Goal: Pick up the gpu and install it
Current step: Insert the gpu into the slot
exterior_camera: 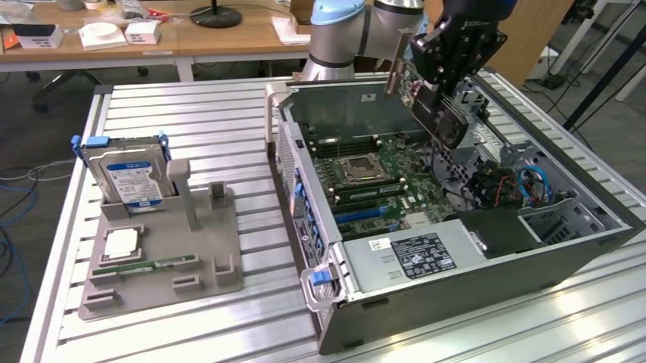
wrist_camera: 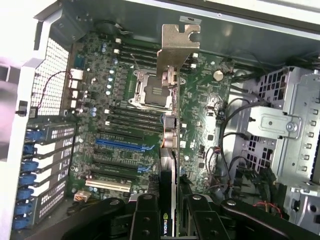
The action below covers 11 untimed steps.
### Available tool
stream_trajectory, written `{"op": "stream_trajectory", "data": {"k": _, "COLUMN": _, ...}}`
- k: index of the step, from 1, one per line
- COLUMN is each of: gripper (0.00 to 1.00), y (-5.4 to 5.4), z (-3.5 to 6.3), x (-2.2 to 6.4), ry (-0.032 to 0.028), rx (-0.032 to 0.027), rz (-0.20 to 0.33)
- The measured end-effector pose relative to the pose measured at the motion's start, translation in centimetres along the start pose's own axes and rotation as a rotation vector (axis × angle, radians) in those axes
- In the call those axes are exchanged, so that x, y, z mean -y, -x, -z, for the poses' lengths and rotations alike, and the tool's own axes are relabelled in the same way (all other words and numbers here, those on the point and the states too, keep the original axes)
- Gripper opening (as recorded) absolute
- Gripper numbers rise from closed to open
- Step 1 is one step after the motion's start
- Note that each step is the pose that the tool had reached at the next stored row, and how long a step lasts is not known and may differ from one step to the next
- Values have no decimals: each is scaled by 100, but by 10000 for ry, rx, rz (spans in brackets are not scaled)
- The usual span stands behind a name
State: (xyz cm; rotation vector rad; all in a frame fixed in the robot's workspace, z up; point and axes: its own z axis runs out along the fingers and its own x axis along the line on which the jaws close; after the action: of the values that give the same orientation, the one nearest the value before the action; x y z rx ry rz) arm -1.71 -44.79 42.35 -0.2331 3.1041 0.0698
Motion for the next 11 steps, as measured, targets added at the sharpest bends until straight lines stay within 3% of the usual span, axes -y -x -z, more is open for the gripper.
{"op": "stream_trajectory", "data": {"k": 11, "gripper": 26, "y": 0, "z": 0, "x": 0, "ry": 30, "rx": -42, "rz": 962}}
